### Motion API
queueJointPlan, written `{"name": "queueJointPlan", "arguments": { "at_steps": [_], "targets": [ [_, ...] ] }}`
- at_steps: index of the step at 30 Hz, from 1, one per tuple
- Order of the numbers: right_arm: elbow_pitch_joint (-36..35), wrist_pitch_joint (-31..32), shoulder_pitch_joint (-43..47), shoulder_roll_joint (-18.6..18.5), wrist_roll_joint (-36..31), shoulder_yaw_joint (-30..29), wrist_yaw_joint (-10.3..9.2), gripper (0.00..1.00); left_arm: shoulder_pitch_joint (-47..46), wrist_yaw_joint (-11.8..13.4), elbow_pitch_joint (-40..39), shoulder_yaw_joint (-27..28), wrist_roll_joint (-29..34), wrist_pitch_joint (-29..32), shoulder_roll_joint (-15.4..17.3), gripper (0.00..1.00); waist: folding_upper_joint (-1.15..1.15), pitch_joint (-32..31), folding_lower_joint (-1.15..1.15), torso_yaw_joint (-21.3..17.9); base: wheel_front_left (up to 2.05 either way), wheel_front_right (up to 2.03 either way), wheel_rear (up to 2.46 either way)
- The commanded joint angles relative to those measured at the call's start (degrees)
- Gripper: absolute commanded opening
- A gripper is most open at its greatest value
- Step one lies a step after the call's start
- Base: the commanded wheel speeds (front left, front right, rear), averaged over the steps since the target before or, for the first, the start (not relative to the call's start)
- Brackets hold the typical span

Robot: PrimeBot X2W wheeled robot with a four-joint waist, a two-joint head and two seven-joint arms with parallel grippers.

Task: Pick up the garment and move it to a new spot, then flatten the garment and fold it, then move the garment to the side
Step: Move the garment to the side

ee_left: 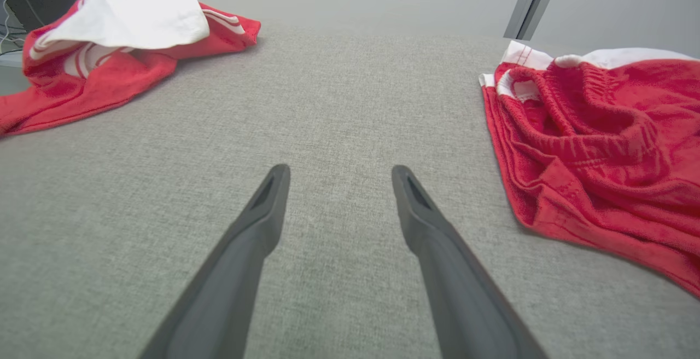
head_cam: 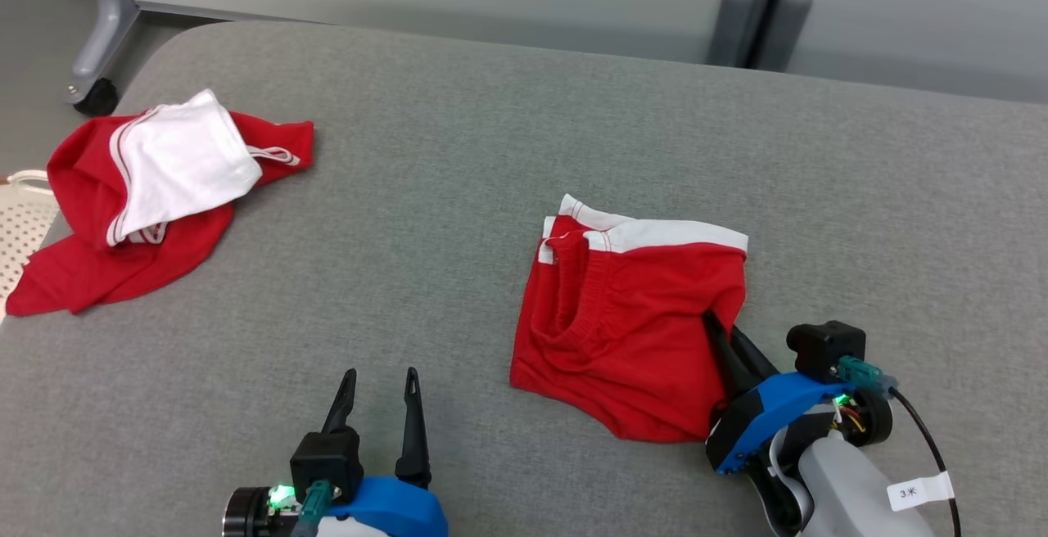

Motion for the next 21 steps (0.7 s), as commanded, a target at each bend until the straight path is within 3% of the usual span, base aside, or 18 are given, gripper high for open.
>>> {"name": "queueJointPlan", "arguments": {
  "at_steps": [1, 8, 17, 21],
  "targets": [
    [-1.0, 0.0, 0.5, -0.4, -0.5, -0.6, 0.01, 0.0, -0.4, 0.1, -0.5, -0.1, 0.2, -0.3, -0.1, 1.0, -0.01, -0.7, -0.01, -2.0, 0.0, 0.0, 0.0],
    [-5.5, -0.1, 1.5, -0.8, -1.6, -2.0, 0.01, 0.0, -3.5, -1.4, 0.4, -3.3, 0.2, -0.3, -0.1, 1.0, -0.01, -2.2, -0.01, -11.7, 0.0, 0.0, 0.0],
    [-6.6, -0.1, 1.9, -0.4, 0.3, 1.2, 0.01, 0.0, -6.3, -2.2, 2.5, -4.8, 0.1, -0.3, -0.1, 1.0, -0.01, -2.5, -0.01, -29.3, 0.0, 0.0, 0.0],
    [-6.8, -0.1, 2.5, -0.5, 1.4, 1.8, 0.01, 0.0, -6.9, -2.7, 3.2, -5.3, 0.3, -0.3, 0.0, 1.0, -0.01, -2.1, -0.01, -33.7, 0.0, 0.0, 0.0]
  ]
}}
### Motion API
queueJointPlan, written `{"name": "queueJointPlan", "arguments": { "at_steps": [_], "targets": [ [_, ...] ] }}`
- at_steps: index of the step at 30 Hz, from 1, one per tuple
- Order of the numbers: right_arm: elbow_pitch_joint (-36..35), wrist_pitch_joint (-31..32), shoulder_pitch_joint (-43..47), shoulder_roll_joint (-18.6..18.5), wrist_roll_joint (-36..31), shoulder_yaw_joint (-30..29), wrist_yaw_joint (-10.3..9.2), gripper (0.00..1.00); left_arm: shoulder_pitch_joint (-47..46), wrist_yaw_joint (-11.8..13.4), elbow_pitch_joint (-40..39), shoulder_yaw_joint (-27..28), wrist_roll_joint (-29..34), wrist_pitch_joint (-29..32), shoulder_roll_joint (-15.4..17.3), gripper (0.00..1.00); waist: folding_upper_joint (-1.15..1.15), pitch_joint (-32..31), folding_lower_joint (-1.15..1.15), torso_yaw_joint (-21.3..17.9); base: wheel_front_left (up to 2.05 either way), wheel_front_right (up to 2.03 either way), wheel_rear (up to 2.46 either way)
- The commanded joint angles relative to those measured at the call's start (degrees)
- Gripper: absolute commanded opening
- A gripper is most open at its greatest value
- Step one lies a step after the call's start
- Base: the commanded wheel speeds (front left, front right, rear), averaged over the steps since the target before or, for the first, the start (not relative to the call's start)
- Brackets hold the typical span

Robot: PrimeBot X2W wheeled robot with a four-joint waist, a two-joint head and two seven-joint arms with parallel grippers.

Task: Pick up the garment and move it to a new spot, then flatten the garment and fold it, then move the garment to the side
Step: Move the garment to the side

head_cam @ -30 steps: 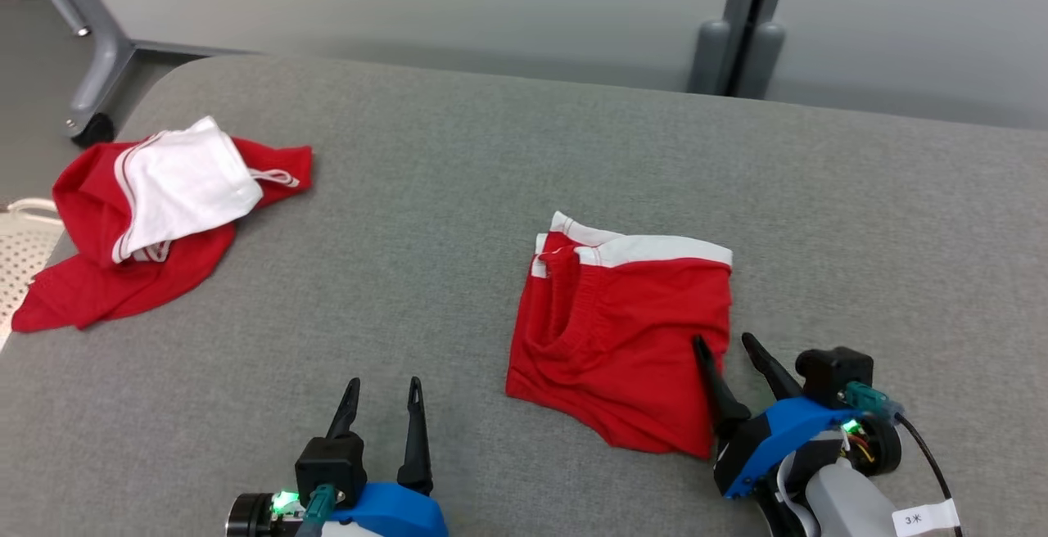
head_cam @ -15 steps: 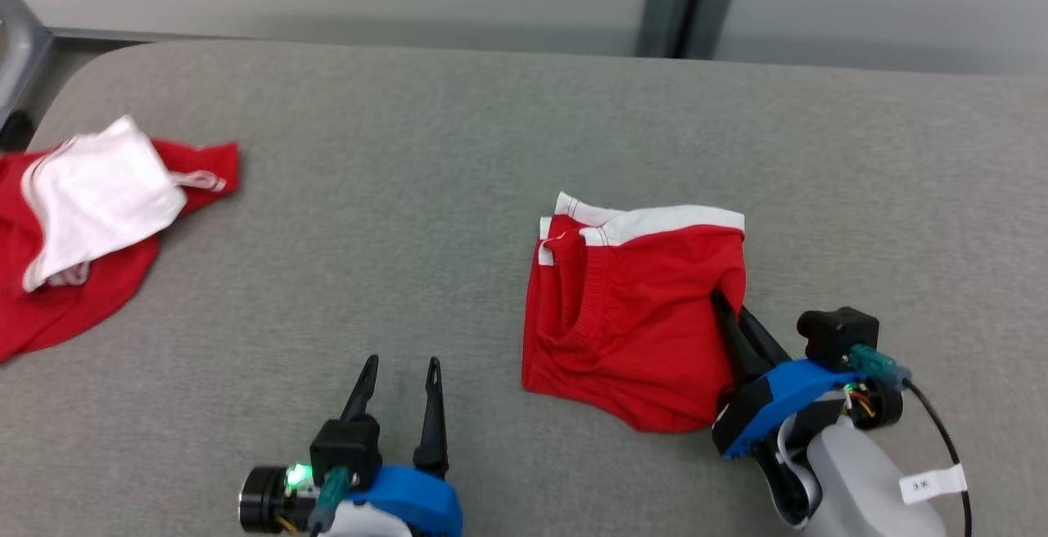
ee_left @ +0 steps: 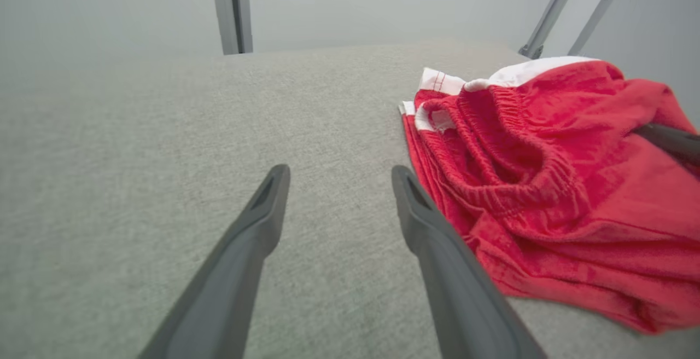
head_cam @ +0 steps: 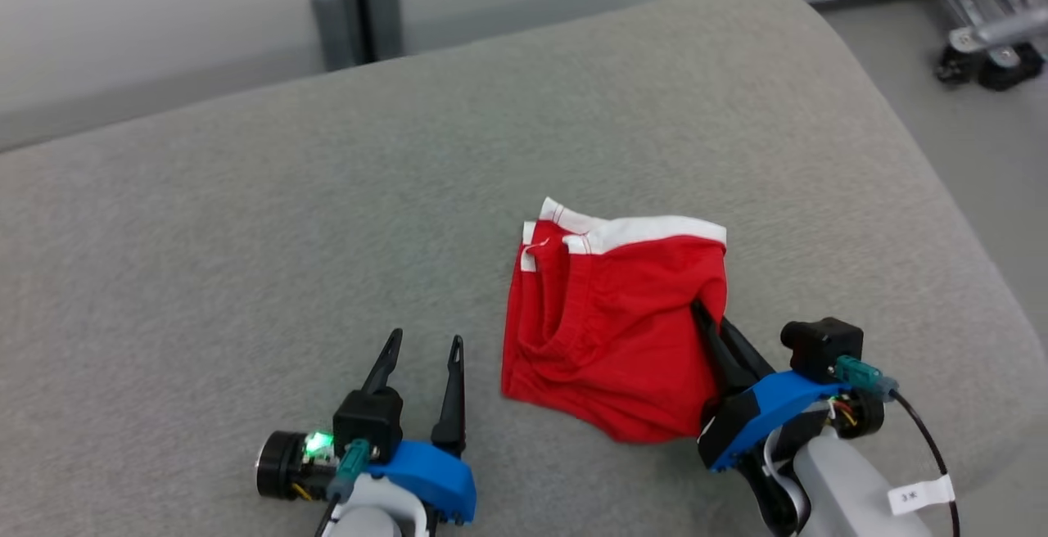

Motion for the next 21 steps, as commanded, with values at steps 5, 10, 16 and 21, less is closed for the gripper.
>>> {"name": "queueJointPlan", "arguments": {
  "at_steps": [5, 10, 16, 21],
  "targets": [
    [-0.3, -0.2, 1.9, -0.5, 1.2, 0.0, 0.01, 0.0, -2.0, -0.8, 1.0, -0.9, -0.1, -0.3, 0.0, 1.0, -0.01, -2.5, 0.0, -7.0, 0.0, 0.0, 0.0],
    [0.2, -0.2, 2.2, -1.6, 1.0, -1.1, 0.01, 0.0, -2.9, -1.0, 1.8, -2.0, -0.1, -0.3, 0.1, 1.0, -0.01, -1.7, 0.0, -5.7, 0.0, 0.0, 0.0],
    [1.4, -0.2, -1.1, -5.6, -1.6, -1.5, 0.01, 0.0, -2.0, -0.9, 2.3, -2.2, 0.4, -0.3, 0.0, 1.0, -0.01, -0.3, 0.0, -1.1, 0.0, 0.0, 0.0],
    [4.9, -0.2, -5.9, -11.8, -4.6, -2.6, 0.01, 0.0, -2.2, -0.8, 2.3, -1.5, 1.2, -0.3, 0.0, 1.0, -0.01, 1.9, 0.0, 3.1, 0.0, 0.0, 0.0]
  ]
}}
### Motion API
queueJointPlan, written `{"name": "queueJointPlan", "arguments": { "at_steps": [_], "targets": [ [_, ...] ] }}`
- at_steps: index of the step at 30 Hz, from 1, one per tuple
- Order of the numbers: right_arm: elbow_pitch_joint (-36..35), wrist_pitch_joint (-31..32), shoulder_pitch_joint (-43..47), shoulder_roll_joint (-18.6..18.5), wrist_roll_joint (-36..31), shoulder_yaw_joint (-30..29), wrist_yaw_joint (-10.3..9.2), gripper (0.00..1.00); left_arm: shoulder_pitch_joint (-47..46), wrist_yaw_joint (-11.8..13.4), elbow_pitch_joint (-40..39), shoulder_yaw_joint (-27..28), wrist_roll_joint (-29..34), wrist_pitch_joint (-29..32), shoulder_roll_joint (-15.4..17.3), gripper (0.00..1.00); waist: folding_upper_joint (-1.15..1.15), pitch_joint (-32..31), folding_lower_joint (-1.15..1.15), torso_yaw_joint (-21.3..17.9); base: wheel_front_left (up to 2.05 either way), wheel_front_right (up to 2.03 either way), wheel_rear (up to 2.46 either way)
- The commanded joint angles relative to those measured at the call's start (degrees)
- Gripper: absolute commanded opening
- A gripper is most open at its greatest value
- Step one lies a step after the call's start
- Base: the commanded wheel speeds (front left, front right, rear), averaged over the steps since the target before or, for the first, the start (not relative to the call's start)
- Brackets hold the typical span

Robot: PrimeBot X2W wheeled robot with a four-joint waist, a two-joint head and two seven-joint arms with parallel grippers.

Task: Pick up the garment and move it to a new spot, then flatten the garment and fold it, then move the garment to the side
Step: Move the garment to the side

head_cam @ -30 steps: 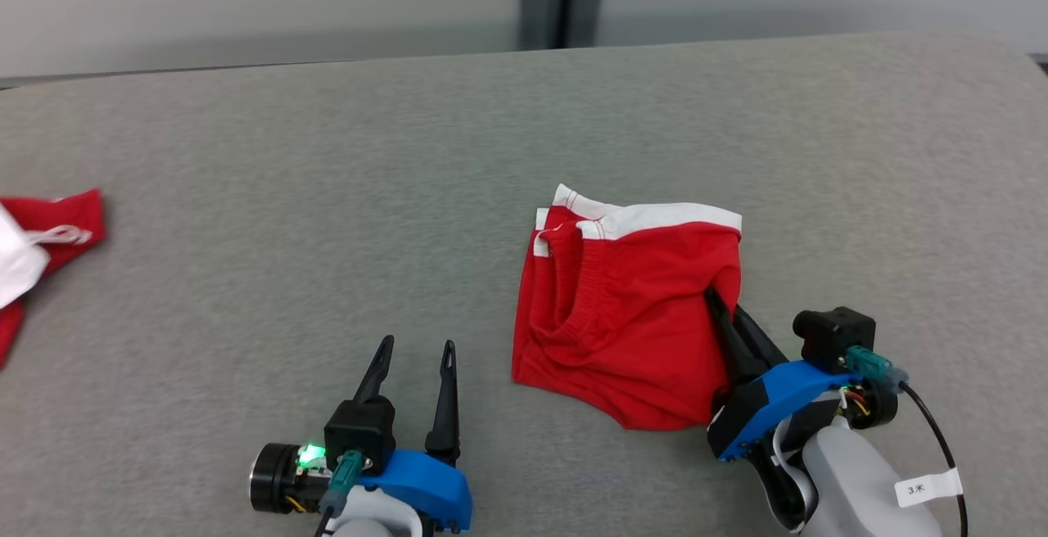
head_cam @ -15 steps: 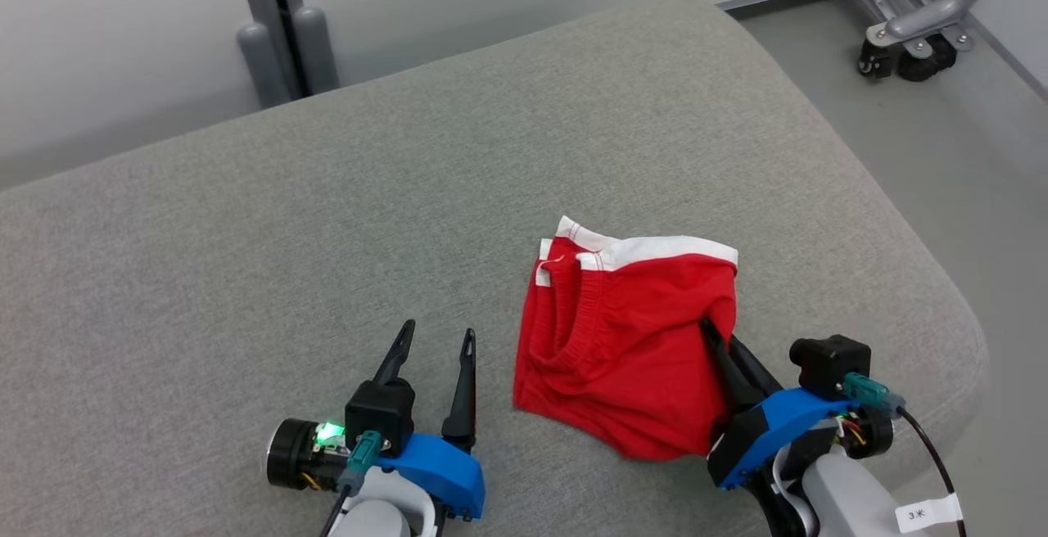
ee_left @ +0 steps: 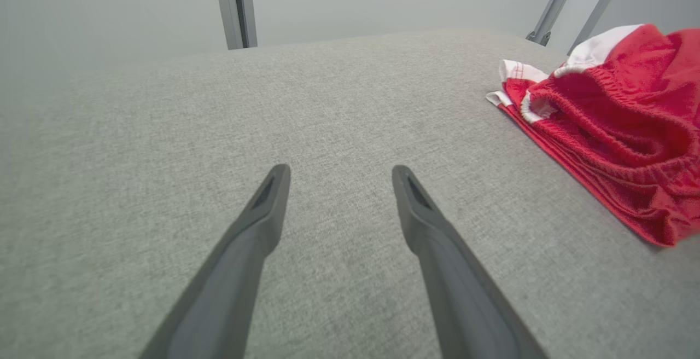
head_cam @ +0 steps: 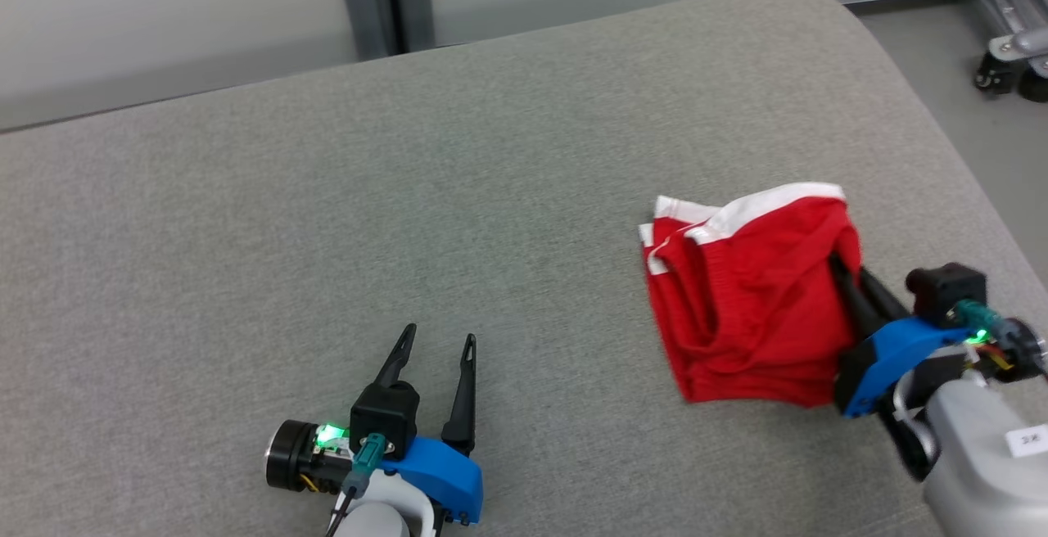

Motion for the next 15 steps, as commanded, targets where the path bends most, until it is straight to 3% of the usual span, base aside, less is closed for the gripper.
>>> {"name": "queueJointPlan", "arguments": {
  "at_steps": [1, 9, 15],
  "targets": [
    [1.1, -0.2, -2.6, -2.4, -1.2, -0.4, 0.01, 0.0, -0.4, 0.1, -0.2, 0.4, 0.4, -0.3, 0.0, 1.0, 0.0, 2.2, 0.0, 2.7, 0.0, 0.0, 0.0],
    [8.9, -0.2, -10.9, -14.9, -7.9, -5.2, 0.01, 0.0, -2.4, 0.7, -1.1, -0.2, 0.9, -0.3, 0.0, 1.0, 0.0, 6.4, 0.0, 8.9, 0.0, 0.0, 0.0],
    [14.4, -0.2, -13.7, -19.6, -13.8, -12.3, 0.01, 0.0, -3.9, 0.7, -1.9, -1.3, 1.1, -0.3, 0.0, 1.0, 0.0, 8.9, 0.0, 12.2, 0.0, 0.0, 0.0]
  ]
}}
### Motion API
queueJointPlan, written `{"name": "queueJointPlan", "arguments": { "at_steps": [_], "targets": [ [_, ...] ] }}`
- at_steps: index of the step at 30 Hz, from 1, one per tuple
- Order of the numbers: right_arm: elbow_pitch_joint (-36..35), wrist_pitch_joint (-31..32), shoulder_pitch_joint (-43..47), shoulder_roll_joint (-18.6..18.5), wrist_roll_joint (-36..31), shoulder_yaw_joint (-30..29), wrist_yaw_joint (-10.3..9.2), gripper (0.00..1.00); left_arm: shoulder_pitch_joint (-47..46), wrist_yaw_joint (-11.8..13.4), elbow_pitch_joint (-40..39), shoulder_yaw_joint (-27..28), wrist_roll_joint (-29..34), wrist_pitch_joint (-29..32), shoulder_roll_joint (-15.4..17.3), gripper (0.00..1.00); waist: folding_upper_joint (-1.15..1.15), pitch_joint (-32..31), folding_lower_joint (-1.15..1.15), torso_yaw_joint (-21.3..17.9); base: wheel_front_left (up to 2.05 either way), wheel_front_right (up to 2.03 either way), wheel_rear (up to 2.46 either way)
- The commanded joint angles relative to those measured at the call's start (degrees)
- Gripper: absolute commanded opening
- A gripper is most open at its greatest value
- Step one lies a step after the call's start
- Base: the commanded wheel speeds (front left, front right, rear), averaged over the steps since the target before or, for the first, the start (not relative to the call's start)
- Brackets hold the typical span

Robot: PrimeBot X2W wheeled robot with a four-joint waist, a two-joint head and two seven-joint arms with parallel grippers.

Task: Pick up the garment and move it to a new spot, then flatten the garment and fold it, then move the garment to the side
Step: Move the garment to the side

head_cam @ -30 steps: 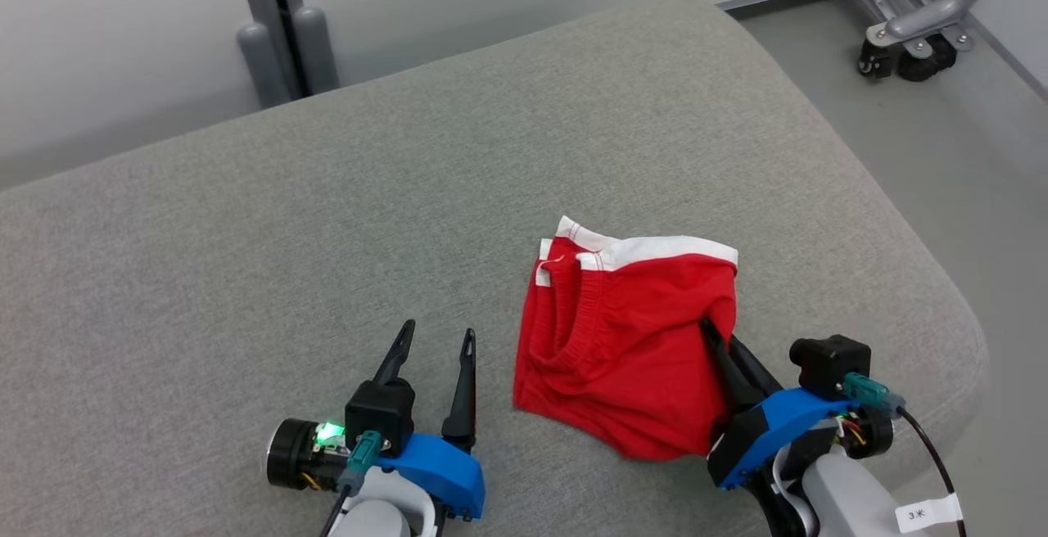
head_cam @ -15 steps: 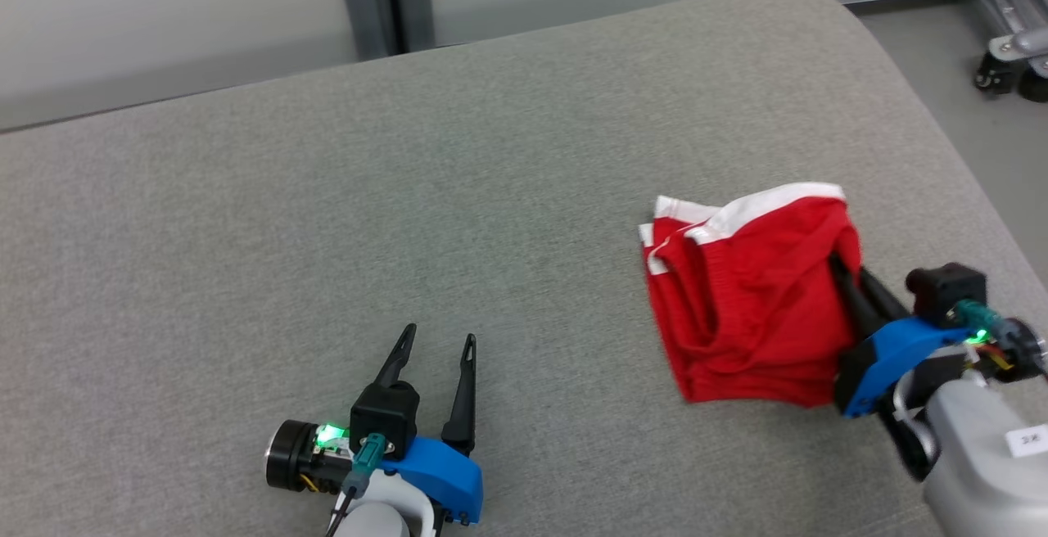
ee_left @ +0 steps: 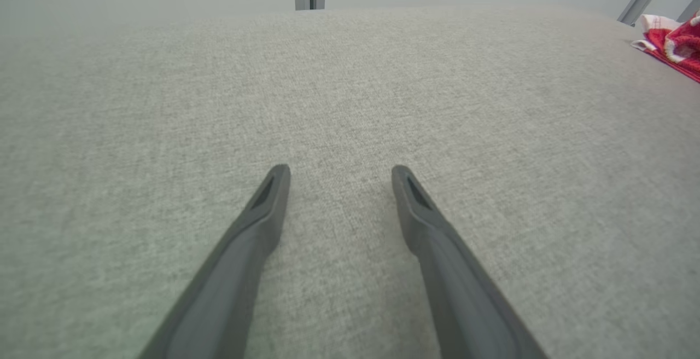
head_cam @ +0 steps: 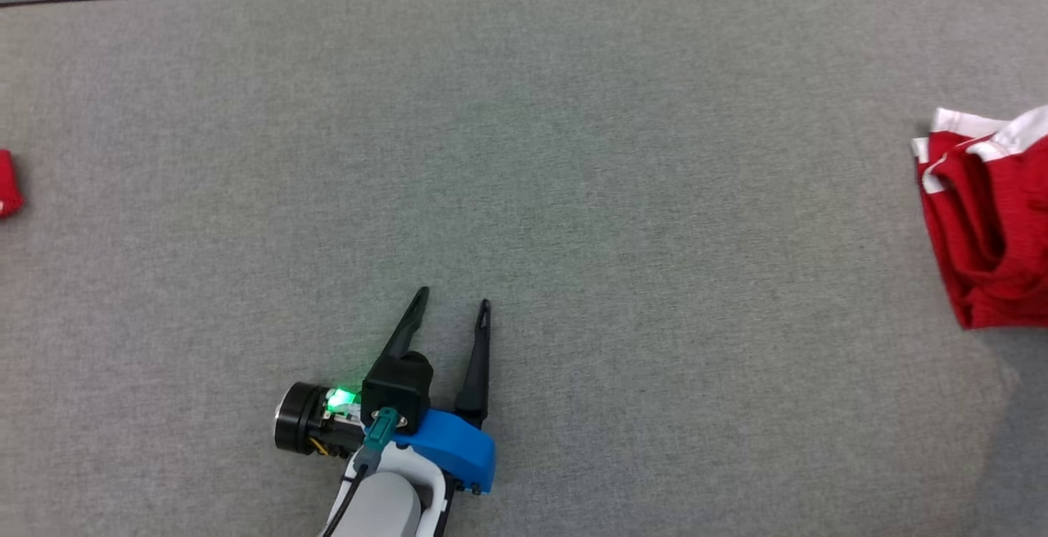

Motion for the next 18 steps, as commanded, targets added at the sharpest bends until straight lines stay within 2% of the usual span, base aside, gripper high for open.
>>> {"name": "queueJointPlan", "arguments": {
  "at_steps": [1, 4, 5, 6, 8, 12, 14, 18],
  "targets": [
    [1.0, -0.2, -1.6, -1.1, -1.5, -1.9, 0.01, 0.0, -1.5, 0.2, -0.4, -0.2, 0.5, -0.3, 0.0, 1.0, 0.0, 1.8, -0.01, 1.9, 0.0, 0.0, 0.0],
    [2.3, -0.2, -2.5, -2.4, -4.7, -6.7, 0.01, 0.0, -2.1, 0.6, -0.6, -0.3, 0.7, -0.2, 0.1, 1.0, 0.0, 2.6, -0.01, 2.5, 0.0, 0.0, 0.0],
    [2.3, -0.2, -2.8, -3.3, -5.8, -8.8, 0.0, 0.11, -2.2, 0.8, -0.6, -0.3, 0.9, -0.2, 0.1, 1.0, 0.0, 2.9, -0.01, 2.6, 0.0, 0.0, 0.0],
    [1.4, -0.2, -3.0, -3.7, -7.4, -11.0, 0.0, 1.0, -2.3, 0.9, -0.5, -0.3, 0.9, -0.2, 0.2, 1.0, 0.0, 3.0, -0.01, 2.7, 0.0, 0.0, 0.0],
    [0.9, -0.2, -2.6, -3.0, -9.7, -15.4, 0.01, 1.0, -2.5, 1.1, -0.4, -0.2, 1.0, -0.1, 0.3, 1.0, 0.0, 3.3, -0.01, 2.8, 0.0, 0.0, 0.0],
    [-4.7, -0.2, -1.9, 1.5, -11.4, -21.0, 0.01, 1.0, -2.3, 1.4, -0.3, 0.4, 0.7, -0.1, 0.4, 1.0, 0.0, 2.9, -0.01, 2.5, 0.0, 0.0, 0.0],
    [-9.3, -0.2, -1.6, 4.3, -9.8, -21.1, 0.01, 1.0, -1.9, 1.6, -0.5, 0.8, 0.6, -0.1, 0.3, 1.0, 0.0, 2.5, -0.01, 2.3, 0.0, 0.0, 0.0],
    [-18.7, -0.2, 1.2, 11.2, -5.4, -16.9, 0.01, 1.0, -1.0, 2.0, -1.3, 2.1, 0.6, -0.1, 0.2, 1.0, 0.0, 0.8, -0.01, 2.0, 0.0, 0.0, 0.0]
  ]
}}
